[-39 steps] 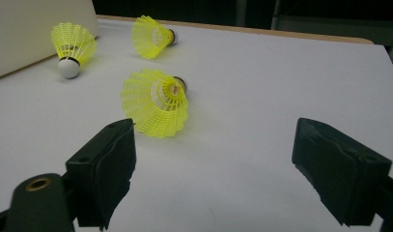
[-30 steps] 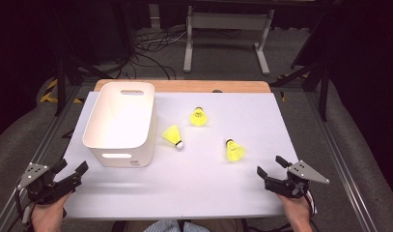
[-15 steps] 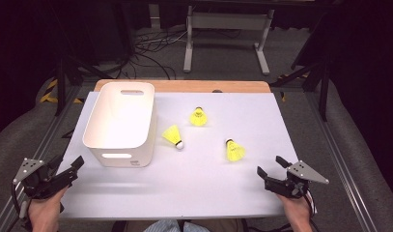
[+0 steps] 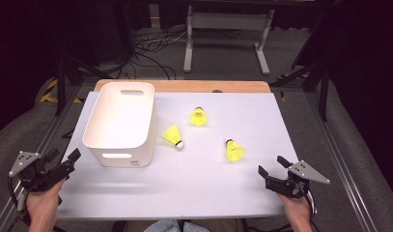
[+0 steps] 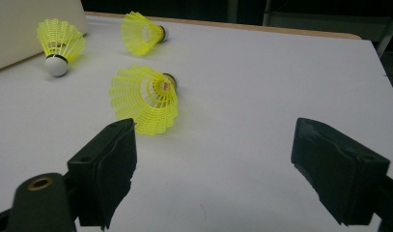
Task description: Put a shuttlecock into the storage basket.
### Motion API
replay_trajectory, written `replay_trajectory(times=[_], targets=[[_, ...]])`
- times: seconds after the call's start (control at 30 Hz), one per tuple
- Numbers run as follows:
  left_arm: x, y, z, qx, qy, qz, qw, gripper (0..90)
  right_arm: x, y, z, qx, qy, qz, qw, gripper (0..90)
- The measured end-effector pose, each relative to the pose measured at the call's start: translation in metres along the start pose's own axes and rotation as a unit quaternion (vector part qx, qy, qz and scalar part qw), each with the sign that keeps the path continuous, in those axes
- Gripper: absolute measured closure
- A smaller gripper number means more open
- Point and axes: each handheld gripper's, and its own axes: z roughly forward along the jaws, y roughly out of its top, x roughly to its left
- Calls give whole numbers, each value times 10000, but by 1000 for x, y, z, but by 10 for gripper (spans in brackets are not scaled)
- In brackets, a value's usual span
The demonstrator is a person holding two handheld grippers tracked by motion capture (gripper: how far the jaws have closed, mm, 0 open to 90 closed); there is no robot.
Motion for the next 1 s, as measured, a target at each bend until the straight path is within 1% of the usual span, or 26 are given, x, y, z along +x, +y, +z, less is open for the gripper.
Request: replay_trajectory(times=[0.23, 0.53, 0.7, 0.8, 0.87, 0.93, 1.0], targets=[[1, 9, 0, -40, -8, 5, 10000, 219, 0, 0, 0, 9, -28, 13, 10000, 169], [-1, 15, 1, -5, 22, 61, 10000, 220, 0, 0, 0, 0, -9, 22, 10000, 166], [-3, 23, -1, -4, -12, 43, 10000, 221, 0, 0, 0, 0, 3, 19, 10000, 165], [-5, 29, -2, -39, 0, 73, 10000, 220, 0, 0, 1, 7, 5, 23, 10000, 166], [-5, 30, -1, -44, 4, 54, 10000, 220, 0, 0, 1, 19, 9, 10, 10000, 167], [-5, 31, 1, -11, -9, -20, 10000, 220, 0, 0, 1, 26, 16, 3, 10000, 167], [-5, 32, 2, 13, -31, -34, 10000, 221, 0, 0, 1, 28, 18, 10, 10000, 168]])
